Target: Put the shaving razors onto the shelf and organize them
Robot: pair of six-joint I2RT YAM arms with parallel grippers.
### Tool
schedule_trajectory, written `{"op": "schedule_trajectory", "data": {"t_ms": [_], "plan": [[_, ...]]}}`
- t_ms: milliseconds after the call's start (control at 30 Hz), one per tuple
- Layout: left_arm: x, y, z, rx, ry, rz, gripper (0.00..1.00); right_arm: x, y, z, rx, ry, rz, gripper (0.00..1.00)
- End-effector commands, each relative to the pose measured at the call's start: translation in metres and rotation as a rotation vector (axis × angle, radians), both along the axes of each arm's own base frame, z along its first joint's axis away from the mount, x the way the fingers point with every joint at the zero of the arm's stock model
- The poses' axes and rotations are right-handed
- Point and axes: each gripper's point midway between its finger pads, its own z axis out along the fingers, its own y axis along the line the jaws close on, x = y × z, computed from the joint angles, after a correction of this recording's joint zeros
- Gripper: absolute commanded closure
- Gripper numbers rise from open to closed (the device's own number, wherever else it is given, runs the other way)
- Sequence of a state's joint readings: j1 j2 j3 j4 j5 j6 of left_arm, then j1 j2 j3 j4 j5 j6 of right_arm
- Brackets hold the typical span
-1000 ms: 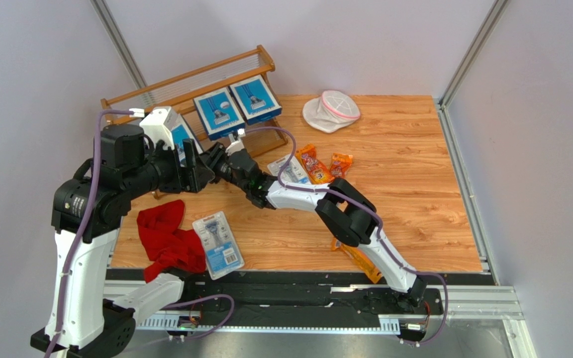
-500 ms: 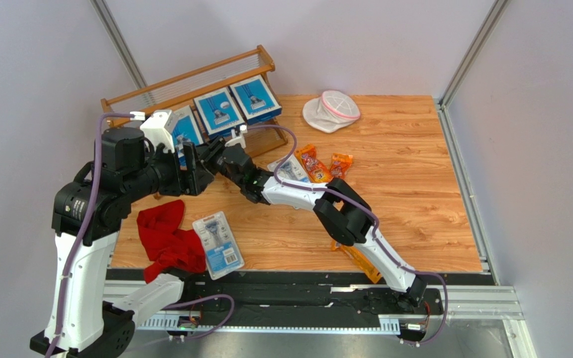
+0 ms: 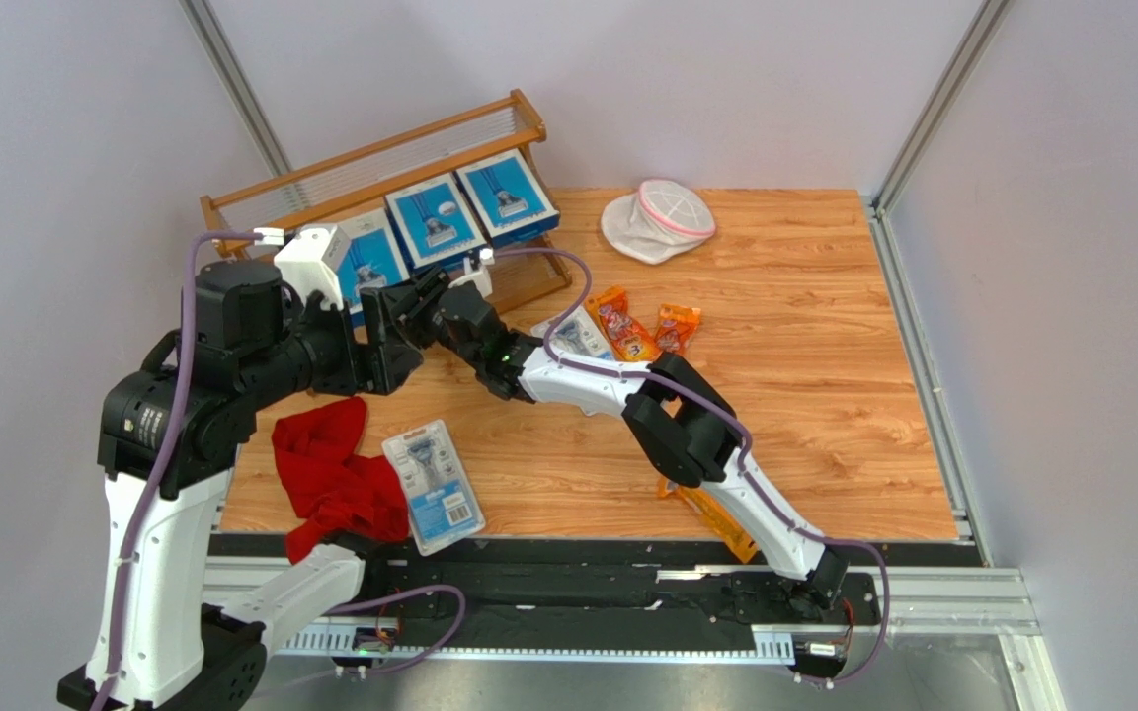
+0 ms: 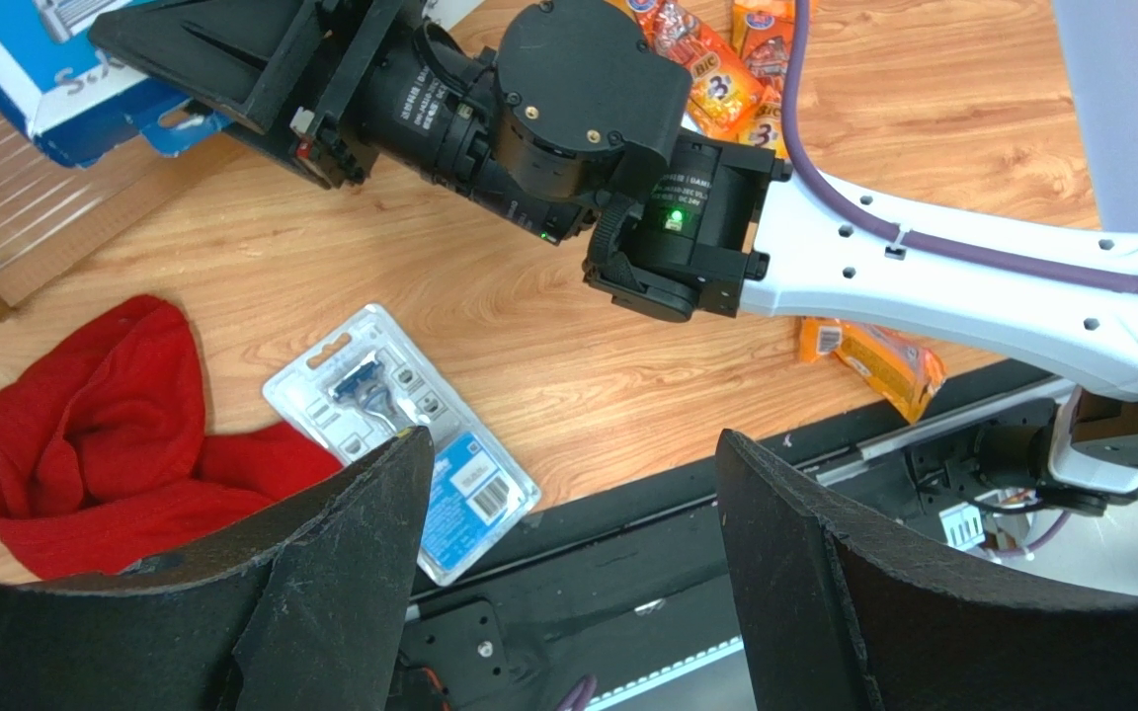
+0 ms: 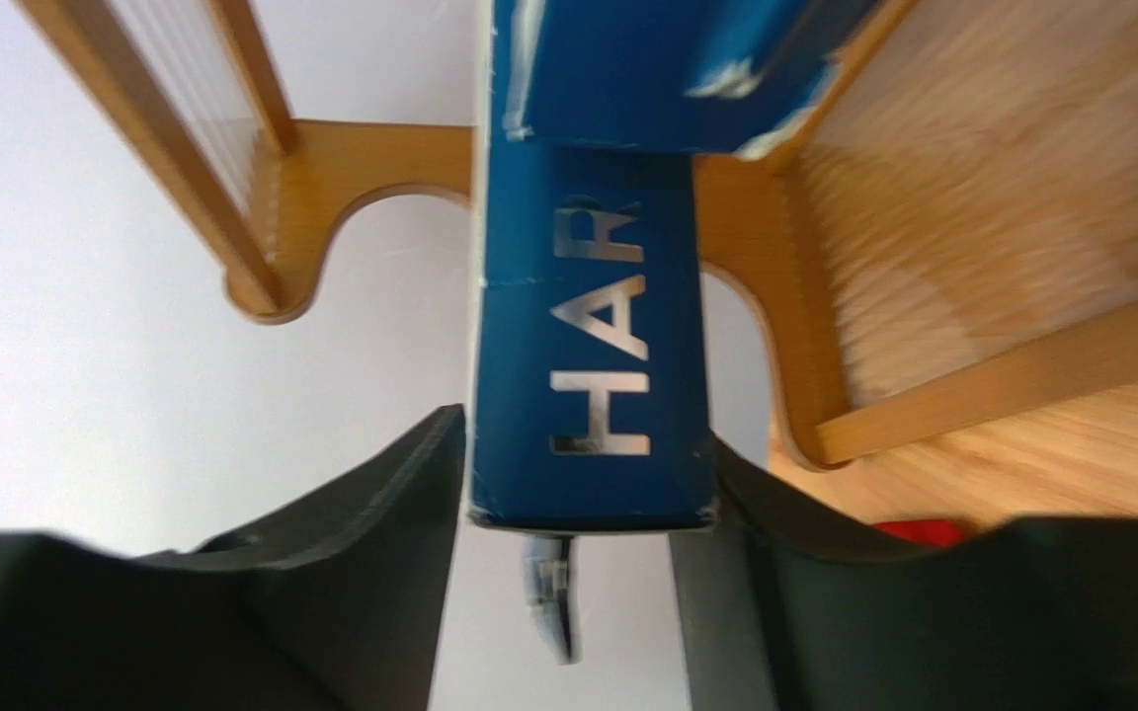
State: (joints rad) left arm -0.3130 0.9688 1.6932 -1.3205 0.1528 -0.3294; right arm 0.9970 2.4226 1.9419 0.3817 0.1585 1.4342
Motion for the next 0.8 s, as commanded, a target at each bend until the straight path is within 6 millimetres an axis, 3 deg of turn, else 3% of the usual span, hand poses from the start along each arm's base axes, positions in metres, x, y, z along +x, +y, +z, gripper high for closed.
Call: {"op": "schedule_trajectory", "data": {"t_ms": [0, 400, 767], "plan": [[-0.004, 0.002, -0.002, 0.013, -0.009, -0.014, 0.22, 0.013, -0.011, 0.030, -0.022, -0.040, -0.068, 0.43], [-0.003, 0.001, -0.012, 0.013, 0.013, -0.015, 0.22, 0.010, -0.016, 0.032, -0.058, -0.049, -0.049, 0.35], [-0.004, 0.000, -0.025, 0.025, 0.041, -0.025, 0.22, -0.002, -0.022, 0.064, 0.025, -0.120, -0.016, 0.34]]}}
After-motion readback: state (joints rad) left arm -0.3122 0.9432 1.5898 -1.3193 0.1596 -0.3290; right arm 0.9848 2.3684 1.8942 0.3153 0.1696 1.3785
